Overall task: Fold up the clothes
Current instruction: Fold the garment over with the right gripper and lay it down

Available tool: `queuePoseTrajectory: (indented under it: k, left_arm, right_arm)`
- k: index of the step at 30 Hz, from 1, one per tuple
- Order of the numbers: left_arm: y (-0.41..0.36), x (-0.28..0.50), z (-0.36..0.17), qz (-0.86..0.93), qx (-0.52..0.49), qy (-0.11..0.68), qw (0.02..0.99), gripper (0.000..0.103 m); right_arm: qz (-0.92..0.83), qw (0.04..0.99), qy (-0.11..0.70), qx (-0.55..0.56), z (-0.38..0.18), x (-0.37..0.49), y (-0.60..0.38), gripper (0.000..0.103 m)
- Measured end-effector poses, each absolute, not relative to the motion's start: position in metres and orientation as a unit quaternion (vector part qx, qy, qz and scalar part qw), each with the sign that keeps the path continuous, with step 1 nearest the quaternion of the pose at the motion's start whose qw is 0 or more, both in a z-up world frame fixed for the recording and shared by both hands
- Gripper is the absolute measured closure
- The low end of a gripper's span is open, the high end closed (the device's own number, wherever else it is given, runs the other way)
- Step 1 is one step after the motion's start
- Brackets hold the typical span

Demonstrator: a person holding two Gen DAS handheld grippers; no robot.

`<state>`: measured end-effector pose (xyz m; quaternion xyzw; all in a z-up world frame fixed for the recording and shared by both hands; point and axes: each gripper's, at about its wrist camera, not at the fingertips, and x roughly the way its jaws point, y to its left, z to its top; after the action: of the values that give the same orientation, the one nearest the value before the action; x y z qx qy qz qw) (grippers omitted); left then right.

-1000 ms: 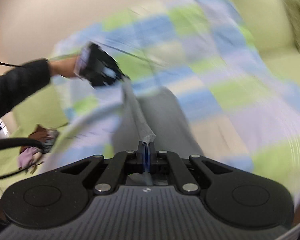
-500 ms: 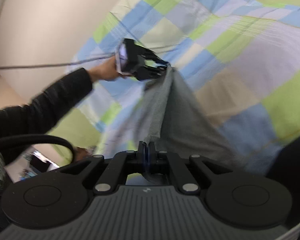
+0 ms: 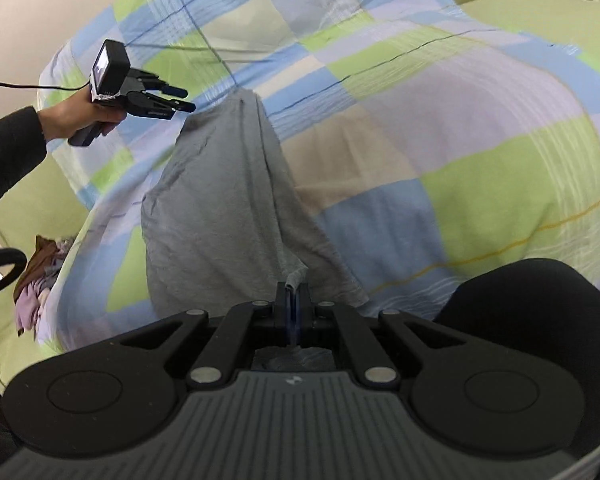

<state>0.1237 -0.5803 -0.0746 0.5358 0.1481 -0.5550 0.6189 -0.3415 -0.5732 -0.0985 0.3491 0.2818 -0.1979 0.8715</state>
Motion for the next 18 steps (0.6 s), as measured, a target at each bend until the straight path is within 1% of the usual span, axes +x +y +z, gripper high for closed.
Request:
queuePoseTrajectory:
  k: [3, 9, 13, 17, 18]
  left_arm:
    - [-0.575, 0.128, -0.086, -0.553, 0.526, 0.150, 0.629, 0.060]
    - [-0.569, 0.123, -0.088, -0.537, 0.497, 0.115, 0.672, 0.060]
    - [-0.544, 0.104, -0.072, -0.536, 0.482, 0.090, 0.688, 0.060]
    - [-0.503, 0.067, -0.042, -0.557, 0.443, 0.088, 0.697, 0.060]
    - [-0.491, 0.053, -0.037, -0.567, 0.431, 0.093, 0.696, 0.060]
  right_arm:
    - [-0.199, 0.870, 0.294, 0.341, -0.101, -0.338, -0.574, 0.102]
    - [-0.241, 0.862, 0.338, 0.290, -0.100, -0.332, -0.571, 0.102]
    - [-0.261, 0.859, 0.350, 0.266, -0.095, -0.334, -0.572, 0.098]
    - [-0.262, 0.874, 0.324, 0.248, -0.080, -0.345, -0.570, 0.097]
    - [-0.253, 0.881, 0.317, 0.244, -0.077, -0.346, -0.571, 0.095]
